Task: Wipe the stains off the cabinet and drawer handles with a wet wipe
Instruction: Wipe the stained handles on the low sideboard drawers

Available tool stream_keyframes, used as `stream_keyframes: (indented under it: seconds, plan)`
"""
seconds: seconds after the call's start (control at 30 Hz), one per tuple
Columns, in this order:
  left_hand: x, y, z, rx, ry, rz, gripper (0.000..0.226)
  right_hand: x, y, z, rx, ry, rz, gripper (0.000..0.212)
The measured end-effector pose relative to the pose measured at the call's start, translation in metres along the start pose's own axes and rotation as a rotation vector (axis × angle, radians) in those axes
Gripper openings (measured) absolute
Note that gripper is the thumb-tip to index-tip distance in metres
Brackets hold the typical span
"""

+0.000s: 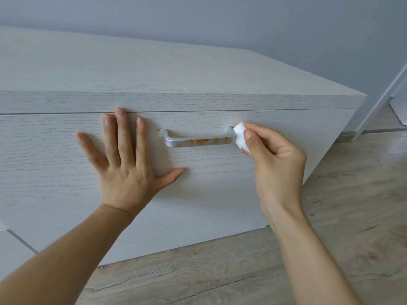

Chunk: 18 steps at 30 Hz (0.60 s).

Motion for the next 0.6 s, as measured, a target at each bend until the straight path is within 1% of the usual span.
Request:
stream_keyframes:
  seconds: [0.13, 0.27, 0.37, 0.47, 0.6]
  plan:
    - [0.0, 0.001, 0.0, -0.001, 0.003, -0.005, 0.113, 0.002, -0.001, 0.001, 0.048, -0.026, 0.024, 0.019]
    - [0.0, 0.001, 0.0, 0.007, 0.005, -0.006, 0.112, 0.001, -0.001, 0.0, 0.012, -0.055, 0.02, 0.028]
    - [0.0, 0.001, 0.0, 0.005, 0.005, -0.01, 0.111, 0.0, -0.002, 0.001, -0.02, -0.005, -0.01, 0.03]
    - [0.0, 0.0, 0.0, 0.005, 0.006, -0.01, 0.111, -0.003, -0.001, 0.004, 0.004, 0.051, -0.015, 0.03]
    - [0.0, 0.001, 0.0, 0.013, 0.009, -0.008, 0.111, -0.01, -0.003, 0.004, 0.042, 0.061, -0.051, 0.026]
Point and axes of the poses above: each hand's wrist, its own x-axis towards the middle knuckle, its own z-axis out of the palm, y = z × x, the point moved 4 cm from there along x, towards the middle knuckle, and after that the axes turned 10 degrees about y, right-handed, at the moved point
